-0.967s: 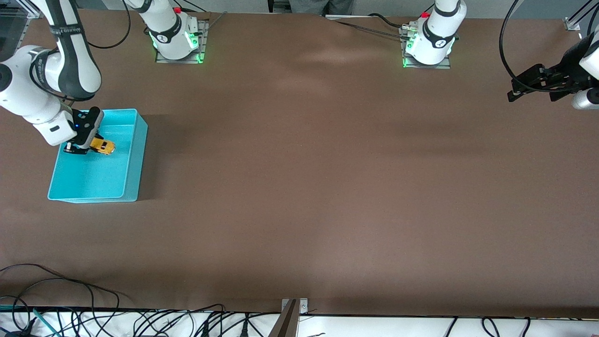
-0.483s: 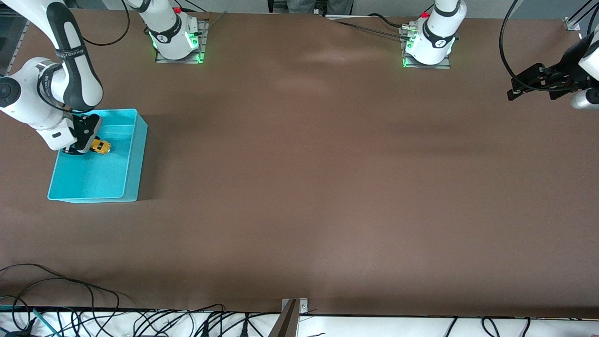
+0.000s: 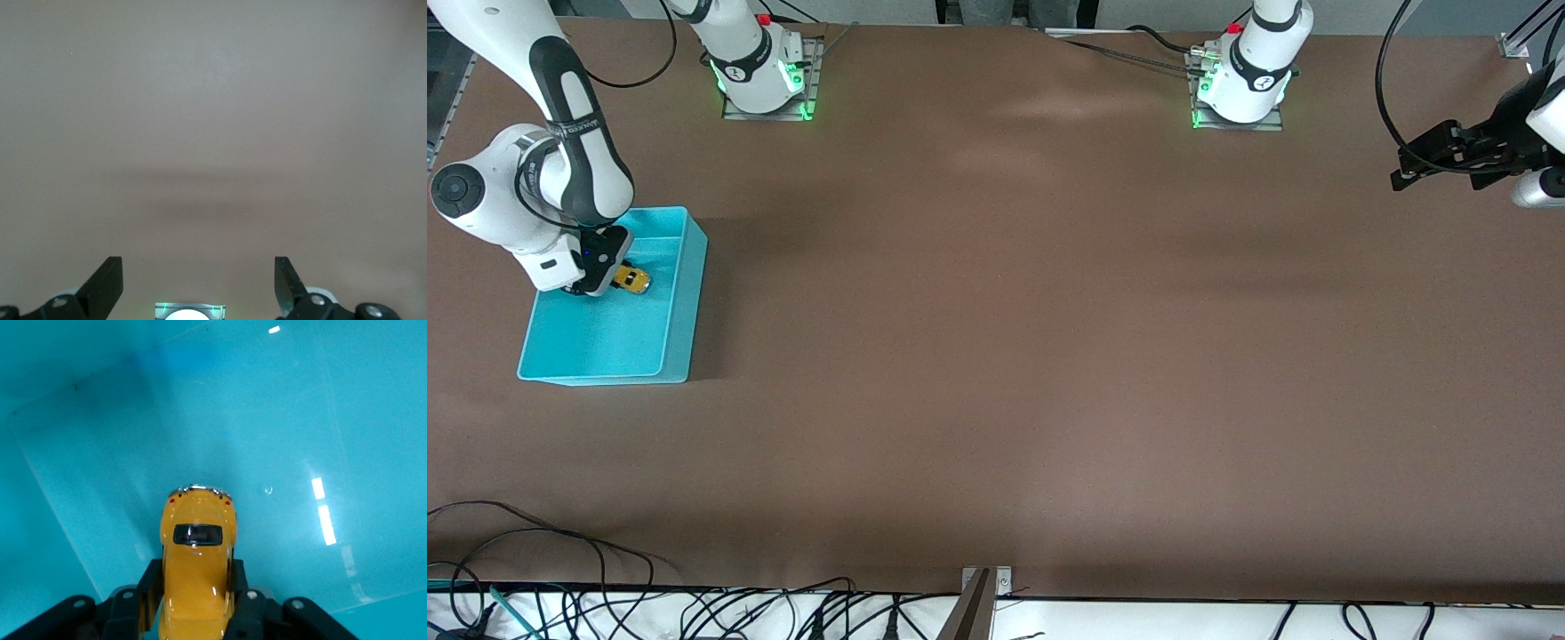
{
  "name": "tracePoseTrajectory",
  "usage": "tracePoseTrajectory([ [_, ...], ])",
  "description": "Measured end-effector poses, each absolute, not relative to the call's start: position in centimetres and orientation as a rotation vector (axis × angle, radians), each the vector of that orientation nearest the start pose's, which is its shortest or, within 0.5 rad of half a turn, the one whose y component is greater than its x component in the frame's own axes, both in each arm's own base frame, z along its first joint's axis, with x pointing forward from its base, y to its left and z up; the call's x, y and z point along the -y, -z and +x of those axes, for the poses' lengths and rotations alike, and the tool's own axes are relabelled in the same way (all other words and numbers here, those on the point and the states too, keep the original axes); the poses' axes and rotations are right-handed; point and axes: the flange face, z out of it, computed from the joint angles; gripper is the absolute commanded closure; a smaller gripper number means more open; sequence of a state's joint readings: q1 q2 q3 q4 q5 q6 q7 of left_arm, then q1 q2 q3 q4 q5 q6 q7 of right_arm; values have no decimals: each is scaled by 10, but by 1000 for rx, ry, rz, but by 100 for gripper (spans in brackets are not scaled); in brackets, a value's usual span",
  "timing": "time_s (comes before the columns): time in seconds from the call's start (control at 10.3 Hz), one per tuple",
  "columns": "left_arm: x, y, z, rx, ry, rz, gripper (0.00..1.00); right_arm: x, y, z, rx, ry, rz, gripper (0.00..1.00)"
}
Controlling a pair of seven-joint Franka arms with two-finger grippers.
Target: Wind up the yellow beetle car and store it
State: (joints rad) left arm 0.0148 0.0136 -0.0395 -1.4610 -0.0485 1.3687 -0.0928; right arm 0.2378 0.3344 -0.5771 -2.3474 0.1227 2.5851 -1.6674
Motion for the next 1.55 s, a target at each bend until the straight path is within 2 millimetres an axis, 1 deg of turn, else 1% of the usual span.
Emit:
tracePoseTrajectory([
  [0.1,19,-651,537,97,-173,-3178,0,181,-210,478,1834,-178,-2584,62],
  [0.19,19,-651,537,97,-173,-3178,0,180,-209,478,1816,-164,-2592,43],
  [0.48,19,-651,537,97,-173,-3178,0,173,-211,483,1793,-127,-2604,1],
  [0.68,18,-651,537,100,-173,-3178,0,174,-220,493,1796,-91,-2623,0],
  [0.77,16,-651,537,105,-174,-3178,0,175,-233,504,1777,-57,-2639,0],
  [0.87,14,-650,538,110,-175,-3177,0,174,-251,519,1728,-24,-2652,0],
  [0.97,14,-650,538,111,-176,-3177,0,173,-277,538,1664,-8,-2665,0],
  [1.16,14,-650,538,111,-177,-3177,0,167,-342,574,1517,20,-2713,0],
  [1.26,14,-650,538,111,-177,-3177,0,162,-372,589,1450,19,-2755,0],
  [1.35,14,-650,538,111,-177,-3177,0,153,-398,600,1380,0,-2805,0],
  [1.55,14,-650,538,111,-177,-3177,0,124,-441,615,1167,-59,-2911,0],
])
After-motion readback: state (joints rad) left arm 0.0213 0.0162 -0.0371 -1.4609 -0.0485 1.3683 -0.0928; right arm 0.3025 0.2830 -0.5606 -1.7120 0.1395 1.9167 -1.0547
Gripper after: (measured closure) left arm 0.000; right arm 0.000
